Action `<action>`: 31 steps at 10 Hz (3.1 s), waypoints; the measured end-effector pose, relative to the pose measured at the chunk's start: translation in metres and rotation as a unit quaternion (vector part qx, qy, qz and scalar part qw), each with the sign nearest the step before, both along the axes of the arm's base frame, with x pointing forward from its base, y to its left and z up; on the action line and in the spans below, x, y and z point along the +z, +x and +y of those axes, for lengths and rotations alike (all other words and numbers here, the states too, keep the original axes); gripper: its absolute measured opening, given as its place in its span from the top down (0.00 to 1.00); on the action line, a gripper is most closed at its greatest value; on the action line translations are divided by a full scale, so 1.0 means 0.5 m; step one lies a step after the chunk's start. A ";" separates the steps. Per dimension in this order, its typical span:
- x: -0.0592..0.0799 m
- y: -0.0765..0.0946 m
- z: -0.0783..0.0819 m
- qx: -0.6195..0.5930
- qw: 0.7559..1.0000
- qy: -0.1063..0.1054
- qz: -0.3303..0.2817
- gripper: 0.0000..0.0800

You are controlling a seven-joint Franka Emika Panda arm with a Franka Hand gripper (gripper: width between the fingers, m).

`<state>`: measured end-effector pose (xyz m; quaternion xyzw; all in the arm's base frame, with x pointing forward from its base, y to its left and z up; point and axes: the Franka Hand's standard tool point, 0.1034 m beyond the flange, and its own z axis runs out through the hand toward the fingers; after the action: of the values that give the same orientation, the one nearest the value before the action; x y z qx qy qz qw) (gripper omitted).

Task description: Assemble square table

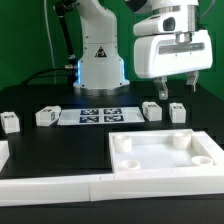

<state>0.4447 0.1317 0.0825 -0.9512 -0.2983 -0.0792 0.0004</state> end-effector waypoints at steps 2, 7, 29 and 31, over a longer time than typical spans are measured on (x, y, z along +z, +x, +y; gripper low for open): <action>-0.016 -0.015 0.015 -0.108 0.994 0.020 0.018 0.19; -0.030 -0.044 0.043 -0.236 0.968 0.028 0.081 0.19; -0.129 -0.158 0.085 -0.303 0.794 -0.089 0.520 0.19; -0.129 -0.156 0.080 -0.305 0.793 -0.089 0.519 0.19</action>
Offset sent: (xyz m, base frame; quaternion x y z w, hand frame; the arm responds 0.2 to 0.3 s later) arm -0.0296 0.0437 -0.0131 0.0938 -0.1407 0.4145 0.8942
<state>0.3665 0.1720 0.0179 -0.8867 0.0470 0.4575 0.0468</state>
